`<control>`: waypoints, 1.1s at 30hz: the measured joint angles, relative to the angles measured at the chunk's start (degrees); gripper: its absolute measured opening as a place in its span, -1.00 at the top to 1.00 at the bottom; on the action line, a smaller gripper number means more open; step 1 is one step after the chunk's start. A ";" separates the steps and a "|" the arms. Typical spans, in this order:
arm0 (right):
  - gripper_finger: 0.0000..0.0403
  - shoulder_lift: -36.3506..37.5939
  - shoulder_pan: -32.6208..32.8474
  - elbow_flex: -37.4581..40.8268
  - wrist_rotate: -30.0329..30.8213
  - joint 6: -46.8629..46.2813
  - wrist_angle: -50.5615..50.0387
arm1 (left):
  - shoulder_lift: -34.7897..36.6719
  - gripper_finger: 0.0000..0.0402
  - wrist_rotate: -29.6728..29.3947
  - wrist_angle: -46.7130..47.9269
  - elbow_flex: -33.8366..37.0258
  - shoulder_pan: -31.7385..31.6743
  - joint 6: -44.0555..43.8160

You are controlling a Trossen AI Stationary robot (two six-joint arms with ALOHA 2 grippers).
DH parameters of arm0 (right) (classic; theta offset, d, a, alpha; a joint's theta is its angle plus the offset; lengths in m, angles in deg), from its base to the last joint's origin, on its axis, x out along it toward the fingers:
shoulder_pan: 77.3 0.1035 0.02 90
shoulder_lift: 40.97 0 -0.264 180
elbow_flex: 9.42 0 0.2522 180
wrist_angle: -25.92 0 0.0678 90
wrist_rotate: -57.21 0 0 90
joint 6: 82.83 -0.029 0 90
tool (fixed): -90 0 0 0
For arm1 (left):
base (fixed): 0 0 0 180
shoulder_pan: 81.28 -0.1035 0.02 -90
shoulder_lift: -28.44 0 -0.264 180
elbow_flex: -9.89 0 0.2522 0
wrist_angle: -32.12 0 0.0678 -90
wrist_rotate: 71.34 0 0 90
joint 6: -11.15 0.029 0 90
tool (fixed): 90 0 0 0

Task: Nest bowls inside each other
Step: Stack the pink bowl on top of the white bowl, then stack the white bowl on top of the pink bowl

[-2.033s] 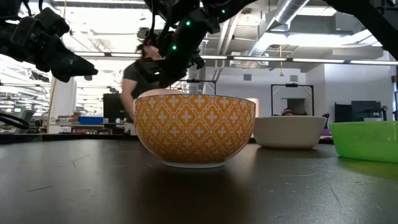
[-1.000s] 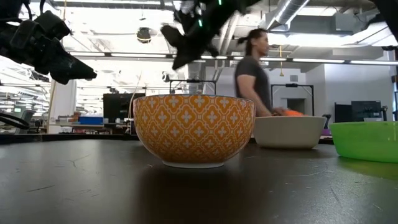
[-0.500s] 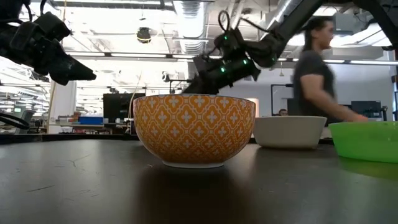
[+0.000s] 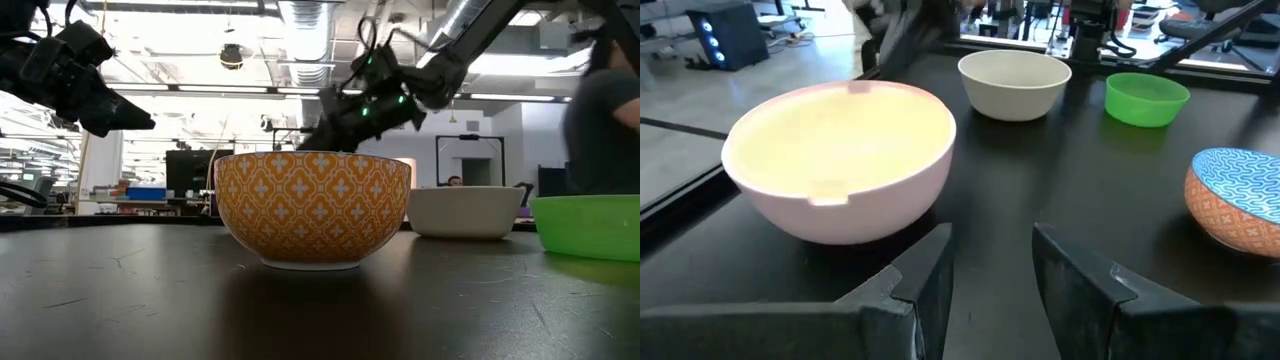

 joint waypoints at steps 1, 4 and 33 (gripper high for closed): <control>0.98 1.83 0.00 -0.02 -0.03 -0.22 -2.17 | -0.01 0.36 0.00 -0.01 0.00 0.00 -0.01; 0.98 8.23 -0.21 -0.17 -0.05 -0.01 -13.15 | 0.00 0.36 0.02 0.01 0.00 0.02 -0.02; -0.35 35.79 -3.91 14.55 20.76 -20.57 -73.55 | 0.00 0.36 -0.76 -6.24 0.00 0.02 4.22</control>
